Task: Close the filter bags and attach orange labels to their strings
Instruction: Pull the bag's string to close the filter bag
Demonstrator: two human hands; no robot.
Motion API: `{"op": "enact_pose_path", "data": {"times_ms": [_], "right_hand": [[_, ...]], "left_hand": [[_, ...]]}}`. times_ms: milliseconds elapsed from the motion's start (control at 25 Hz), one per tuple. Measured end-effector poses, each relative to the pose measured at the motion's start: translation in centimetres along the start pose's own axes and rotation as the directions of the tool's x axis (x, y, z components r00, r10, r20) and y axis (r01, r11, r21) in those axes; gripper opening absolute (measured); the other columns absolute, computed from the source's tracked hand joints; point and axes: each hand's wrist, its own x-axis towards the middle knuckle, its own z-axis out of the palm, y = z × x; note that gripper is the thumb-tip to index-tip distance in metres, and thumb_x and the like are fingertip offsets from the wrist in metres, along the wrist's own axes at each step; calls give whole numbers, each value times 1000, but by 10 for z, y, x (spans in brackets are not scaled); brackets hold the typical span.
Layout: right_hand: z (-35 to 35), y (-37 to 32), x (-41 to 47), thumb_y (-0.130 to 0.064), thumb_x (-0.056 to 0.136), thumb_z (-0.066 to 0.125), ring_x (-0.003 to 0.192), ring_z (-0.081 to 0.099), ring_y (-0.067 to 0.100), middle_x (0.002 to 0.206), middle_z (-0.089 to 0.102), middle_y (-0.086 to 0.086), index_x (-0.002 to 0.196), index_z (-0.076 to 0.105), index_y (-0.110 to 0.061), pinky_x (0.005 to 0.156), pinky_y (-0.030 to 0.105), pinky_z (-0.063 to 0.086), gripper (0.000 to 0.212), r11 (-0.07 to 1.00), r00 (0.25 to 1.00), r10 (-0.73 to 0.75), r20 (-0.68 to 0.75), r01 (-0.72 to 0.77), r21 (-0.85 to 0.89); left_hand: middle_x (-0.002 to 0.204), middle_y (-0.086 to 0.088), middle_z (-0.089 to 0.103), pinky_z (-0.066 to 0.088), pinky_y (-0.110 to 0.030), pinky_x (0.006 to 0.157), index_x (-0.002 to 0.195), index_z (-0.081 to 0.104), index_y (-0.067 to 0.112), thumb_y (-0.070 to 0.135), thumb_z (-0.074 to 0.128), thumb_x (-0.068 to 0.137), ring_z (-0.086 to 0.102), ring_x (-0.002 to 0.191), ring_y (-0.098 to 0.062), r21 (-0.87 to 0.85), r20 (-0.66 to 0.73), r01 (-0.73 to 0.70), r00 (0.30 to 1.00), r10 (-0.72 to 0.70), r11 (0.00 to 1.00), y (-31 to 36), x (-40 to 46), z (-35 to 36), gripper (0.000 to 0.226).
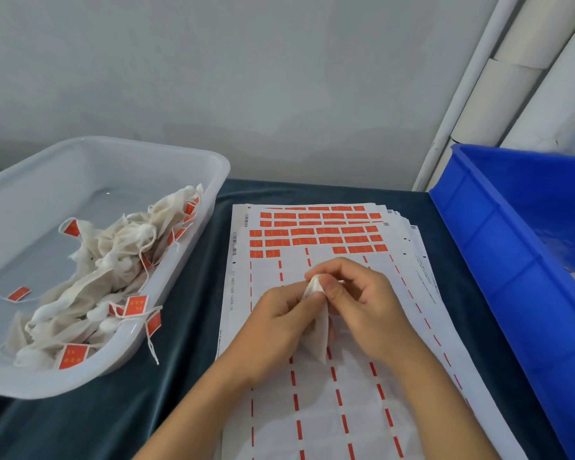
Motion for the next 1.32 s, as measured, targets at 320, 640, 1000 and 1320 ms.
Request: {"op": "enact_pose_path", "data": {"times_ms": [320, 640, 1000, 1320], "right_hand": [[-3, 1, -1, -45, 90, 69, 92, 71, 4, 90, 75, -22, 94, 76, -37, 80, 13, 55, 12, 997, 956, -71, -286, 61, -44], [7, 4, -1, -47, 91, 69, 98, 71, 4, 98, 75, -22, 101, 74, -41, 81, 17, 59, 13, 997, 983, -68, -170, 60, -50], [2, -4, -2, -45, 97, 64, 82, 68, 11, 86, 69, -9, 89, 68, -34, 69, 24, 58, 15, 990, 985, -1, -171, 25, 136], [4, -8, -4, -50, 92, 66, 73, 68, 13, 80, 69, -8, 88, 69, -25, 66, 19, 56, 25, 985, 975, -23, -219, 60, 164]], "left_hand": [[81, 12, 73, 50, -8, 71, 84, 70, 40, 56, 44, 98, 70, 77, -5, -9, -83, 20, 996, -21, 1000, 0, 4, 4, 33], [106, 16, 74, 57, -20, 90, 114, 70, 35, 50, 40, 106, 70, 103, -9, 0, -107, -35, 994, 35, 999, -4, 1, 7, 34], [118, 19, 74, 59, -26, 88, 111, 71, 55, 69, 45, 95, 70, 112, -6, -263, -40, 125, 989, -140, 957, 1, -1, -8, 34], [103, -12, 73, 58, -40, 97, 121, 67, 16, 45, 51, 108, 71, 97, -31, -356, 148, 197, 977, -153, 913, 3, 2, -12, 36]]}}
